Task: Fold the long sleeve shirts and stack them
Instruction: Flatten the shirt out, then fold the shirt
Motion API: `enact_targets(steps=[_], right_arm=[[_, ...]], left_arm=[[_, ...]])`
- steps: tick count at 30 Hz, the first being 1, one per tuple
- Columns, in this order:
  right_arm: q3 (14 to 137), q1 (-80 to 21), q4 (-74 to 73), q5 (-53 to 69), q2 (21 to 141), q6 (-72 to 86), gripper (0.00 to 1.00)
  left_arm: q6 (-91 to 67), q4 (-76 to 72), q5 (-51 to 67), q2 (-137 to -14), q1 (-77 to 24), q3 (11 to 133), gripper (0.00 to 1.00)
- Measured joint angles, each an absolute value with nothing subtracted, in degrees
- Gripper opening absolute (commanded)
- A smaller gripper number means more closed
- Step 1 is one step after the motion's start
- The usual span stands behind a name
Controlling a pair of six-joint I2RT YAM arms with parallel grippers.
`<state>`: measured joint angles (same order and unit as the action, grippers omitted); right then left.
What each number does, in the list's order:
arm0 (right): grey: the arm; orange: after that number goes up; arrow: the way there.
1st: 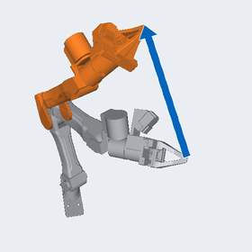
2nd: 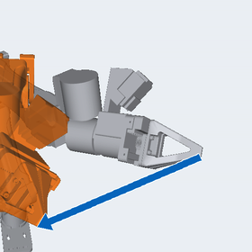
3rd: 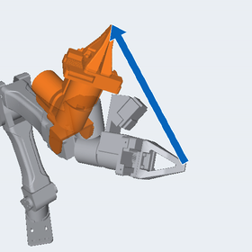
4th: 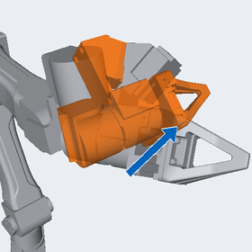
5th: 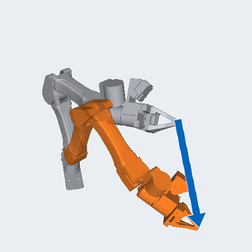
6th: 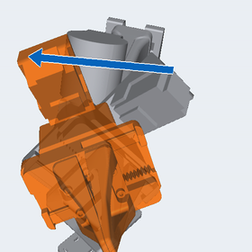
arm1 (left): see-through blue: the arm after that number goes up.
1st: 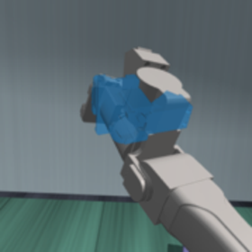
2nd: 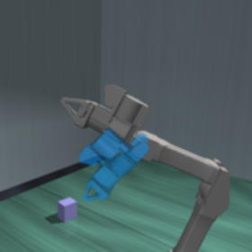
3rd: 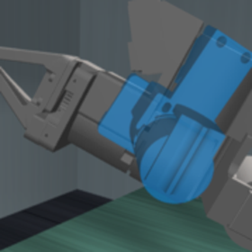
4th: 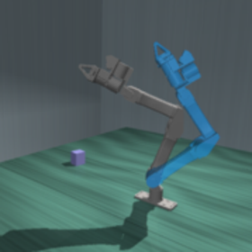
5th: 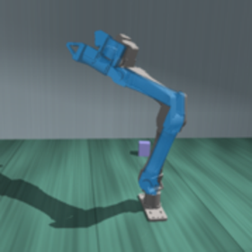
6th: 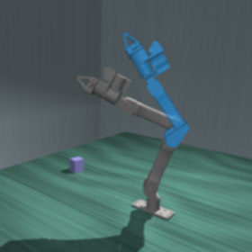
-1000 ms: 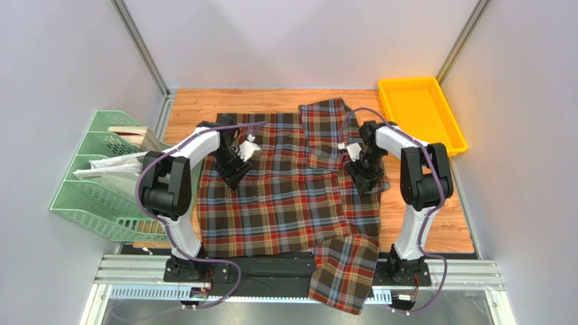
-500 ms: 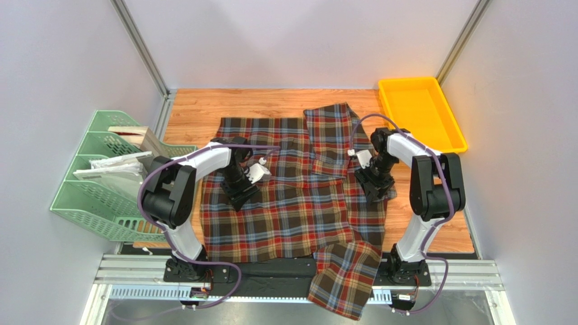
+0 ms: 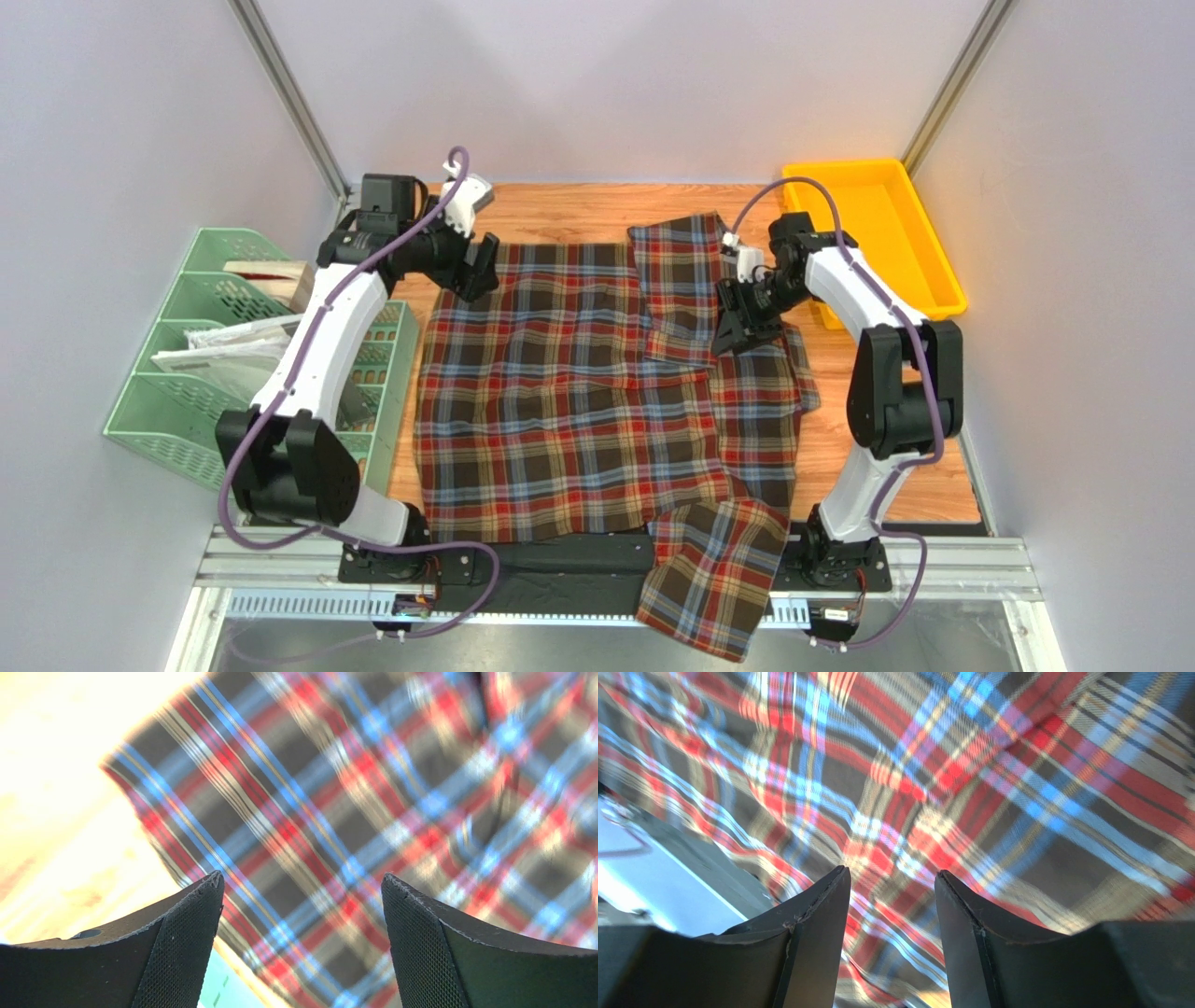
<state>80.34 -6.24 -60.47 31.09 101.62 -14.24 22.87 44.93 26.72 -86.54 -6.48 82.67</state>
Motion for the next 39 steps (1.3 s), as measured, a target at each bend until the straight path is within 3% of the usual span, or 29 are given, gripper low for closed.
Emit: enact_targets(steps=[4, 7, 12, 22, 29, 36, 39], right_arm=[[79.31, -6.22, -56.29, 33.12, 106.19, -8.54, 0.53], [78.87, -6.22, -54.00, 33.61, 108.66, -5.76, 0.53], [78.85, -6.24, -51.00, 34.81, 111.31, -3.18, 0.51], [78.94, -6.22, -48.71, 36.47, 115.24, -0.51, 0.52], [78.87, -5.78, -48.82, 36.47, 114.34, 0.25, 0.54], [78.56, -5.52, -49.10, 35.14, 110.08, 0.21, 0.55], [78.52, -5.43, -49.21, 34.30, 110.00, 0.21, 0.56]], left_arm=[[15.20, 32.03, 25.98, -79.13, -5.48, 75.70, 0.98], [11.94, 25.32, 24.69, -75.55, -5.19, 70.98, 0.98], [11.70, 25.23, 22.11, -77.65, -5.06, 74.63, 0.99], [21.32, 35.42, 22.00, -99.33, -2.72, 92.60, 0.82], [23.44, 42.13, 22.63, -115.15, -0.99, 106.74, 0.80], [22.28, 49.15, 22.87, -131.85, -0.60, 128.55, 0.71], [21.28, 50.57, 22.72, -135.85, -0.60, 131.24, 0.70]])
